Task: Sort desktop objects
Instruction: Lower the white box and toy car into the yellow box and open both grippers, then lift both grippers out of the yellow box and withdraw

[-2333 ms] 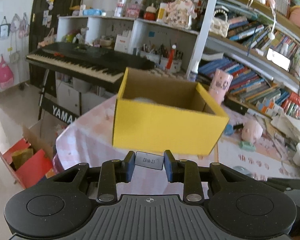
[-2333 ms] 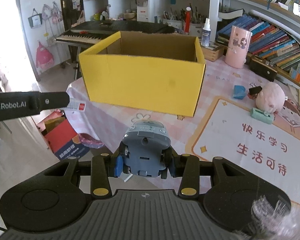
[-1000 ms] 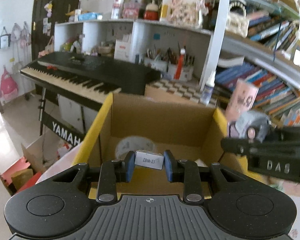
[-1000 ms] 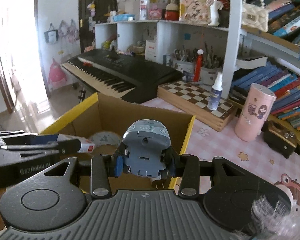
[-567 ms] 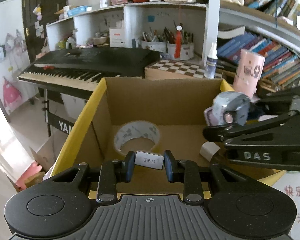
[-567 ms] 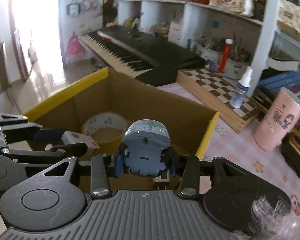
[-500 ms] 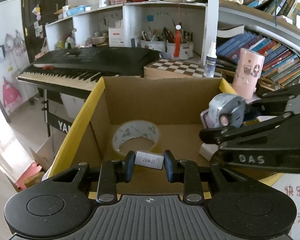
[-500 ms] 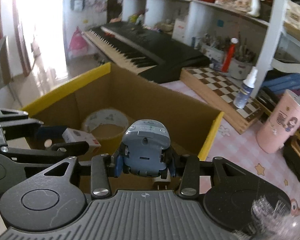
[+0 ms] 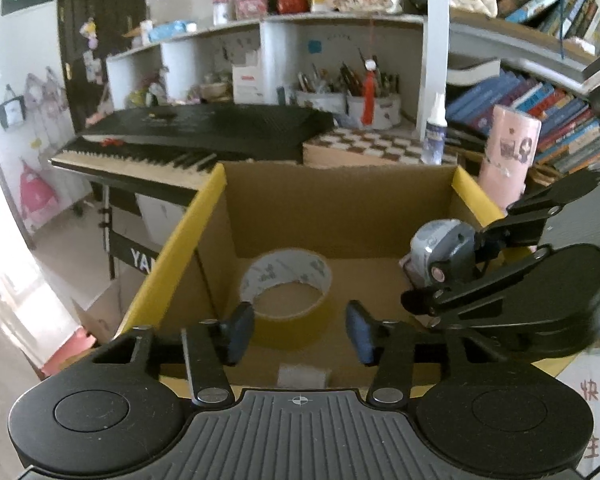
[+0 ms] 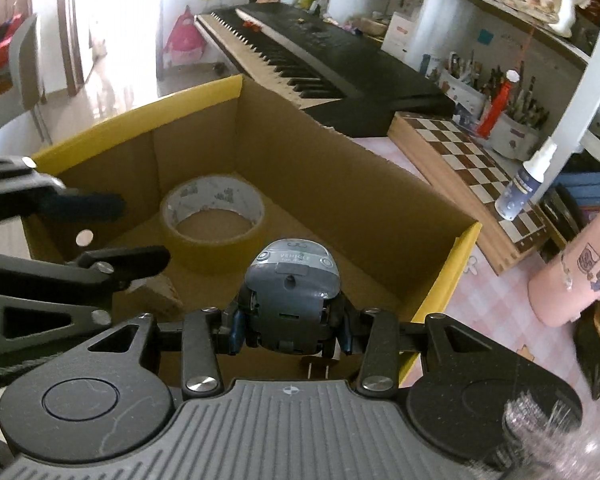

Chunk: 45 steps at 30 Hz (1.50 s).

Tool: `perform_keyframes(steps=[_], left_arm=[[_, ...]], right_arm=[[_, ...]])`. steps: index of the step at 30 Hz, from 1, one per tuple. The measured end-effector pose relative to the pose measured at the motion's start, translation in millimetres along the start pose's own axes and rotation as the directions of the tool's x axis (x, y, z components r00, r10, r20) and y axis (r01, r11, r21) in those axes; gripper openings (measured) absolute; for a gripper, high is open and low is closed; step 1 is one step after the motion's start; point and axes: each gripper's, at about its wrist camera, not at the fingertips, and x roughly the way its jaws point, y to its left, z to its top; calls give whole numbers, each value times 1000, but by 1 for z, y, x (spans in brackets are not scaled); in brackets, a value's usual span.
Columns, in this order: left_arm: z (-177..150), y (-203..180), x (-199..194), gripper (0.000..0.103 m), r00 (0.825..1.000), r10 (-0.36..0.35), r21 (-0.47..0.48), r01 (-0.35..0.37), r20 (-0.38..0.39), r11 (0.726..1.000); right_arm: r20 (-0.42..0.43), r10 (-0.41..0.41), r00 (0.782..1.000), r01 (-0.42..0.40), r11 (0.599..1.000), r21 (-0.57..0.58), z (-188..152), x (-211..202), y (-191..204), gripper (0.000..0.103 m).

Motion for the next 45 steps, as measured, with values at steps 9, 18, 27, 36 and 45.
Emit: perform_keyframes(steps=[9, 18, 27, 36, 45], left_arm=[[-2, 4, -25, 81, 995, 21, -17, -19, 96, 1000], [-6, 9, -35, 86, 992, 37, -38, -33, 121, 999], [-12, 14, -44, 86, 990, 50, -58, -43, 135, 997], [-14, 17, -50, 87, 992, 30, -104, -17, 126, 994], [-23, 20, -69, 87, 985, 8, -108, 11, 171, 994]], right_arm=[[-15, 2, 1000, -3, 1000, -23, 6, 4, 0, 40], [-47, 22, 999, -25, 997, -67, 6, 9, 9, 40], [-22, 2, 1000, -3, 1000, -30, 4, -4, 9, 42], [87, -70, 994, 62, 994, 86, -4, -48, 9, 47], [166, -162, 973, 108, 950, 294, -31, -92, 8, 47]])
